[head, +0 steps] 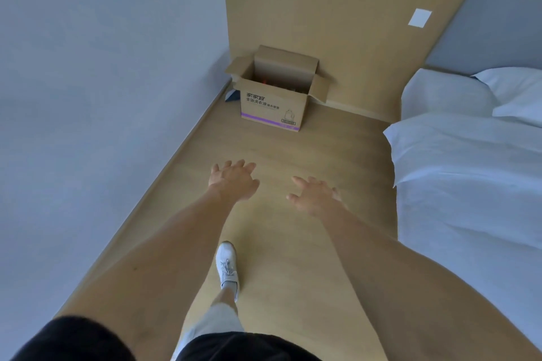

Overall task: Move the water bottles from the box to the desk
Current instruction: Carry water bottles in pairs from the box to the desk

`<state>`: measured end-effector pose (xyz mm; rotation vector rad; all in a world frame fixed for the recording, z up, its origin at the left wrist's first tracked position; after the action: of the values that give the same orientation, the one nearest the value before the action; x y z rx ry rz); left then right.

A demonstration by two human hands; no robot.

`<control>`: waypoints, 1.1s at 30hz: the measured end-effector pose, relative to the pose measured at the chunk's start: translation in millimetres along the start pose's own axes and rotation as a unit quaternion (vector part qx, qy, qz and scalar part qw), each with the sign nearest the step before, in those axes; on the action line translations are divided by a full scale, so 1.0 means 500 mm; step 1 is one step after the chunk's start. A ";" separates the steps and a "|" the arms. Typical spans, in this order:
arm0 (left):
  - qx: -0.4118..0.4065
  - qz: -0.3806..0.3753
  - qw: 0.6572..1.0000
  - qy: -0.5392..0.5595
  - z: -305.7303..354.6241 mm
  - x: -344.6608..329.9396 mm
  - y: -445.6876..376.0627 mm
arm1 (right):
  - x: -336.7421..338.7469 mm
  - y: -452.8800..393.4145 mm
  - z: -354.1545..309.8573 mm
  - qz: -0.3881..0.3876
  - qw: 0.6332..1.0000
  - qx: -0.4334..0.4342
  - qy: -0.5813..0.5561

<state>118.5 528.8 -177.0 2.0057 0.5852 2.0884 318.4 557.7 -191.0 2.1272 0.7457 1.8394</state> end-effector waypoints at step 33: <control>-0.051 0.014 0.999 -0.007 -0.058 0.564 -1.339 | 0.676 -1.240 -0.059 0.000 0.998 -0.027 -0.055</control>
<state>-19.7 1242.4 -190.0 1.9813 0.4414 2.0745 178.1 1250.3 -199.4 2.1736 0.6619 1.7068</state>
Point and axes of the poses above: each hand's wrist, its own y-axis away from the middle knuckle, its own x-axis out of the back of the hand, z = x × y, the point moved 2 cm from there along -y, towards the middle knuckle, and after that the axes turned 4 degrees about -y, right-handed, at the moved point
